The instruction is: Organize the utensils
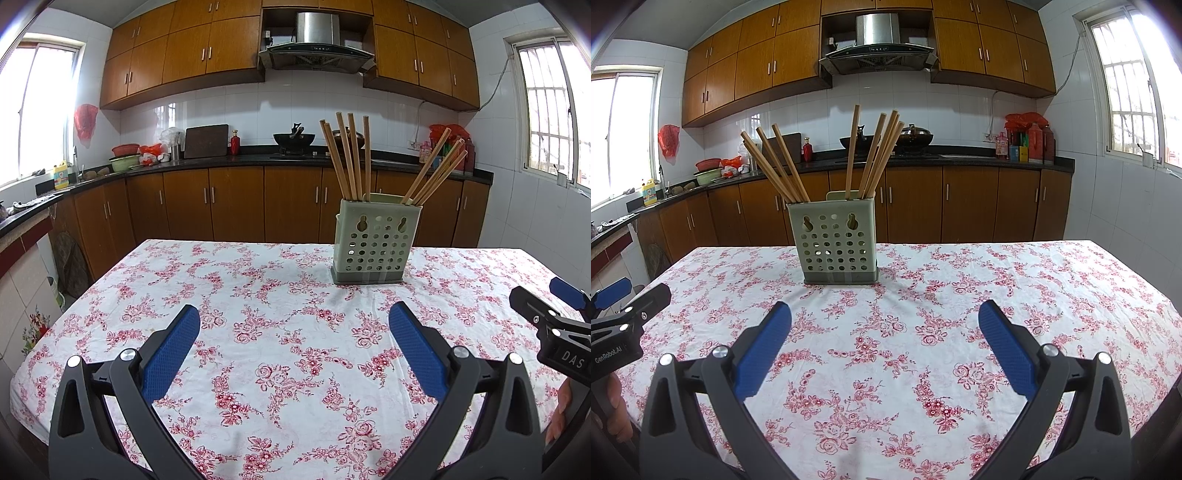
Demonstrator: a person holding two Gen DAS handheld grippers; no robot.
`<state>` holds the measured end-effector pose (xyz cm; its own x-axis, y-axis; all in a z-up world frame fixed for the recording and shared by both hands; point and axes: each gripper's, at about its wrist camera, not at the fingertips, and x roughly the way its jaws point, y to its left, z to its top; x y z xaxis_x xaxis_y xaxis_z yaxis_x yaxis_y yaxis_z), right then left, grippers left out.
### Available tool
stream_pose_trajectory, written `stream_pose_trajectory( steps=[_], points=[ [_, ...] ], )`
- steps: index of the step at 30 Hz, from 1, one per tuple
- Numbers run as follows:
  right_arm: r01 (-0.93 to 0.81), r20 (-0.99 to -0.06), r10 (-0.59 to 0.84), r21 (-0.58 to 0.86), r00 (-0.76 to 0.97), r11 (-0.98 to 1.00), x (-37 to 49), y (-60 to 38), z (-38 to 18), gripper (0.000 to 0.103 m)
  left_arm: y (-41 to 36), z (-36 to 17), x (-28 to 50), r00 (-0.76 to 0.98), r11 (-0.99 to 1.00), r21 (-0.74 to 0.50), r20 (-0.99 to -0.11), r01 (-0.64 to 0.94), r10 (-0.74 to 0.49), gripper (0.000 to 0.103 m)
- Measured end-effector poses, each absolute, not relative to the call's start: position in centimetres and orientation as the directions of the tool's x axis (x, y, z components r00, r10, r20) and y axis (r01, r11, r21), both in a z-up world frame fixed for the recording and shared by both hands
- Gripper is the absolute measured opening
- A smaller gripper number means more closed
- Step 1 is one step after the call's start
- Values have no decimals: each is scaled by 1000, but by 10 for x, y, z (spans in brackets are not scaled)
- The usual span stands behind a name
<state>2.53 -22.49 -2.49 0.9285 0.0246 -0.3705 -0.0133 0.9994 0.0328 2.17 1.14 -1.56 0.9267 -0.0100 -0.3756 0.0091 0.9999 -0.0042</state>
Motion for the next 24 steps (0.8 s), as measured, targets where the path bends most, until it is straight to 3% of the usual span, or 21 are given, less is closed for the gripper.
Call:
stream_pose_trajectory(
  steps=[24],
  points=[
    [-10, -370, 22, 36, 929, 999, 25, -225, -26, 99, 14, -15, 22, 925, 1000, -13, -379, 11, -15, 101]
  ],
)
